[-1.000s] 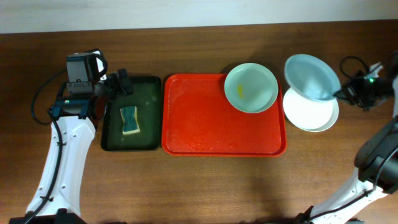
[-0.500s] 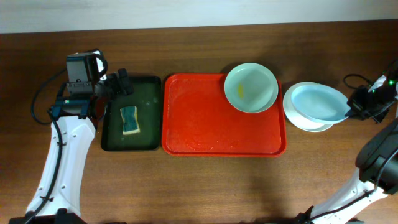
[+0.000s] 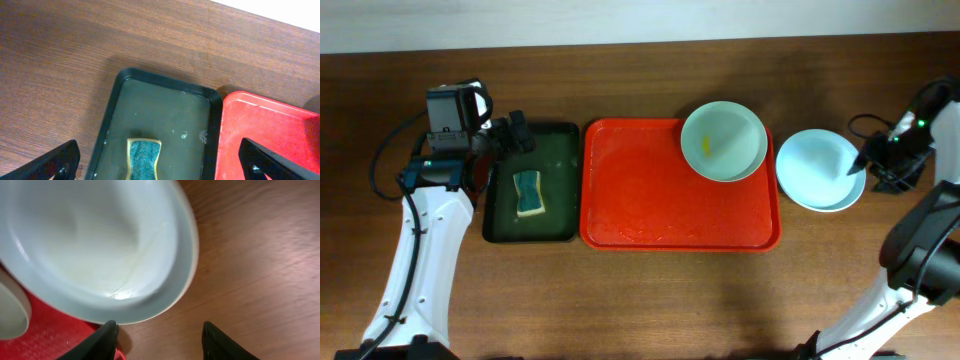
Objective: Clean dirty plates on tray and stack at the side
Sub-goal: 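Carry the blue plate right and lower it onto the white plate, then release the stacked plate and move the right gripper to the residue plate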
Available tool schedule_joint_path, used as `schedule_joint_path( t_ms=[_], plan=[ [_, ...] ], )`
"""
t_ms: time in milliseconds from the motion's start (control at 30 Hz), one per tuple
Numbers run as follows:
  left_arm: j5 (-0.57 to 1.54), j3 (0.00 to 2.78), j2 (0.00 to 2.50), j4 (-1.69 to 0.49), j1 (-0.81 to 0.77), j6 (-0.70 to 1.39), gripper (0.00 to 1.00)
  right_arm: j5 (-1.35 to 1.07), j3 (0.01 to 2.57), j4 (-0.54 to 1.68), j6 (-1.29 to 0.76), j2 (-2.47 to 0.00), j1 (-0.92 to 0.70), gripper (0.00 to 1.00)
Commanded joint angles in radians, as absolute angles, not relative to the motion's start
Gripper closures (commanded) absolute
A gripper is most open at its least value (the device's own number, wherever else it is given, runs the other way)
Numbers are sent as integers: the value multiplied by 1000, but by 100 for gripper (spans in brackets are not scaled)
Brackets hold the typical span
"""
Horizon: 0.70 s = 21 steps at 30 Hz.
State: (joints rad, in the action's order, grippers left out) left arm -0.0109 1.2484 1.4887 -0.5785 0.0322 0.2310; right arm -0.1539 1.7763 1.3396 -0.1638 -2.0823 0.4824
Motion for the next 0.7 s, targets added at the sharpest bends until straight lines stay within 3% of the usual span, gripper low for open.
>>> schedule_joint_path(
  t_ms=[0, 333, 533, 667],
  plan=[
    [-4, 1258, 1488, -577, 29, 230, 1, -146, 1765, 1347, -145, -2056, 398, 45],
    [-4, 1258, 1488, -577, 29, 230, 1, -150, 1765, 1358, -146, -2056, 72, 42],
    [-4, 1258, 1488, -577, 29, 230, 1, -148, 1765, 1280, -146, -2056, -120, 24],
    [-4, 1258, 1488, -577, 29, 230, 1, -149, 1765, 1182, -146, -2056, -218, 24]
  ],
)
